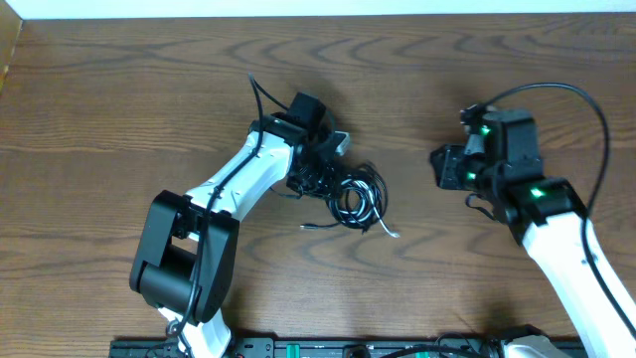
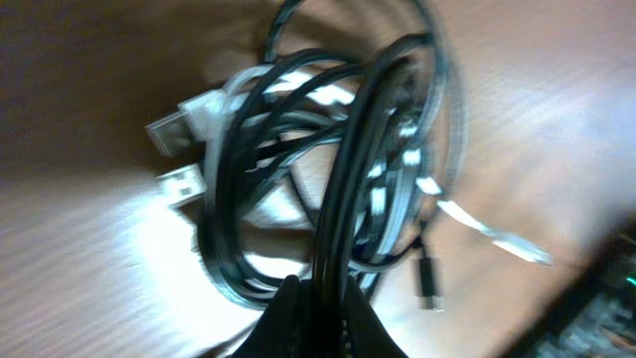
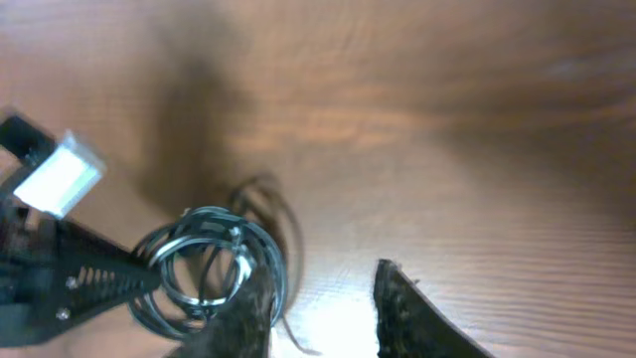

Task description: Untangle cables

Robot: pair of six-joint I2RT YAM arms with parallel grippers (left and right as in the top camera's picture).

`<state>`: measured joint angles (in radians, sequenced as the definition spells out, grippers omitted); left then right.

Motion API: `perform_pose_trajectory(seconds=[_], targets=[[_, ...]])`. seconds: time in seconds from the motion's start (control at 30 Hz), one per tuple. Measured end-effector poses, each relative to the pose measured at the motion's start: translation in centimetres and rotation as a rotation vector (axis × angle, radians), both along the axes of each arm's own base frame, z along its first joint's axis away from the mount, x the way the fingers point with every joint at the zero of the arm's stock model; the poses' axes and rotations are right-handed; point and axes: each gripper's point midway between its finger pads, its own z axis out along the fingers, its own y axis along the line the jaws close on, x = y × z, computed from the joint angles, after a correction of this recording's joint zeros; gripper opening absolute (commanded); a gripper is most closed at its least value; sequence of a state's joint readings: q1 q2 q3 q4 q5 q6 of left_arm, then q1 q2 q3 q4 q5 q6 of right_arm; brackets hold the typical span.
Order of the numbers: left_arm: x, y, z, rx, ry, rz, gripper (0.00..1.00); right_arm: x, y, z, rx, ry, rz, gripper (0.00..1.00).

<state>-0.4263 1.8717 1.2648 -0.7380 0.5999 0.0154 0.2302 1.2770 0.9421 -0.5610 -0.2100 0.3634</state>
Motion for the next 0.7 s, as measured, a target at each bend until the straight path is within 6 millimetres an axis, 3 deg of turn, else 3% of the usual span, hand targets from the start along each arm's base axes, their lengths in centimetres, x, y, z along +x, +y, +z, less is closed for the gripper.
perform_pose_trajectory(seconds=[0.17, 0.43, 0.7], targets=[[-1.4, -1.7, 1.4, -0.135, 0.054, -0.055, 0.07, 0.4, 2.7, -3.9, 0.070, 0.118, 0.086, 0.42], [-2.2, -2.0, 2.0, -0.176, 0.081, -0.078, 0.08, 1.0, 4.4, -9.3, 0.123, 0.247, 0.132, 0.42], [-2.2, -2.1, 2.0, -0.180, 0.084, -0.079, 0.07, 0.8, 6.4, -12.0, 0.205, 0.318, 0.177, 0.40]])
